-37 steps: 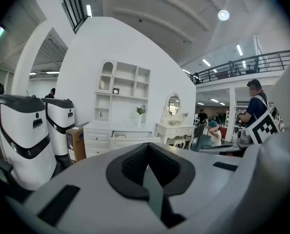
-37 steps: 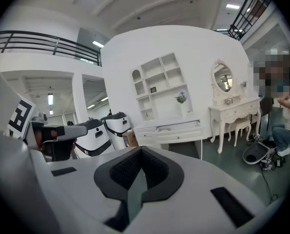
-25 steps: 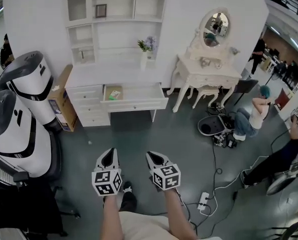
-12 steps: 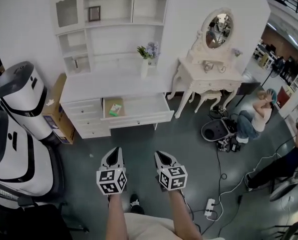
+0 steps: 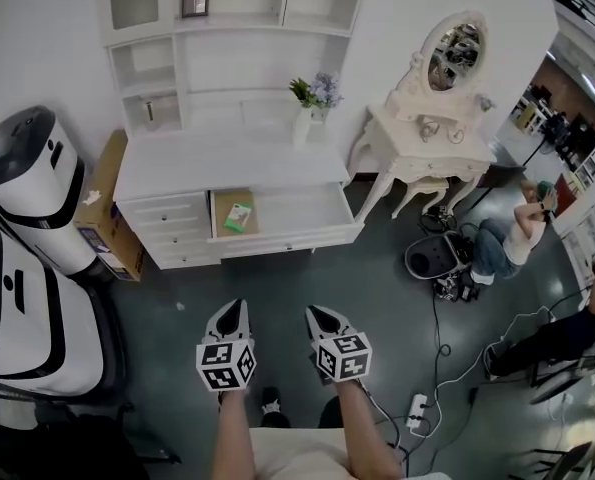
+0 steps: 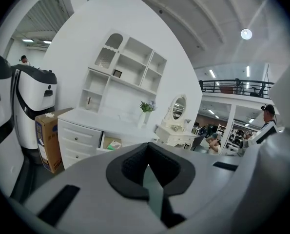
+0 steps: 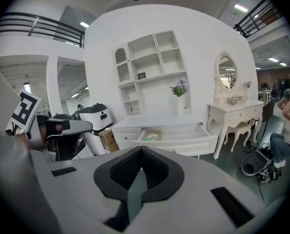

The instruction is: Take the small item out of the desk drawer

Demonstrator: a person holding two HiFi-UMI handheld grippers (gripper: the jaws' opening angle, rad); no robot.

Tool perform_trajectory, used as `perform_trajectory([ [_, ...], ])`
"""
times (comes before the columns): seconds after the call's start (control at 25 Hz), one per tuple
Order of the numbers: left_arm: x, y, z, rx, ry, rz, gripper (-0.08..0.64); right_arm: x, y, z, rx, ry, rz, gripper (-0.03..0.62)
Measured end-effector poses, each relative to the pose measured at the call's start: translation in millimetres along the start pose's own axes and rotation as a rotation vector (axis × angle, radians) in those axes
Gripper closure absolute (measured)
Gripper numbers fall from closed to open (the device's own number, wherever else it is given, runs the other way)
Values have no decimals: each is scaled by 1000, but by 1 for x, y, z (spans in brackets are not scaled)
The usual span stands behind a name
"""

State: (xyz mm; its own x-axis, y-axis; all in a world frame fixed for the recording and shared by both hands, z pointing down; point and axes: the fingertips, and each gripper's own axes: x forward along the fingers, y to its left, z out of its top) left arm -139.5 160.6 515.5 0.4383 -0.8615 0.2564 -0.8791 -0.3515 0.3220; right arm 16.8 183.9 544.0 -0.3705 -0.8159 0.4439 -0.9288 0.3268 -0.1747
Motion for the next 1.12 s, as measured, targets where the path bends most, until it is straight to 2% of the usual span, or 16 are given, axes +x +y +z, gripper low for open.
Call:
perform_trajectory([
  [0.16,6,28,11,0,-3,17,545,28,15,12,-35,21,29,568],
  [0.32,15,56,27,-32,-31,52,545,59,31,20,-51,40,92,568],
  [0.48,29,74,32,-66,-52,78,545,87,31,27,-75,56,116,568],
  [0.68,56,90,39,-19,-39,110,545,131,21,46,-72,57,151,568],
  [0.84,97,97,52,27,-28,124,543,178,6,67,-82,52,199,568],
  [1.04,151,100,74,88,21,140,543,227,-13,110,-54,13,271,568],
  [1.12,170,103,77,90,39,146,545,246,-23,123,-39,11,286,568],
])
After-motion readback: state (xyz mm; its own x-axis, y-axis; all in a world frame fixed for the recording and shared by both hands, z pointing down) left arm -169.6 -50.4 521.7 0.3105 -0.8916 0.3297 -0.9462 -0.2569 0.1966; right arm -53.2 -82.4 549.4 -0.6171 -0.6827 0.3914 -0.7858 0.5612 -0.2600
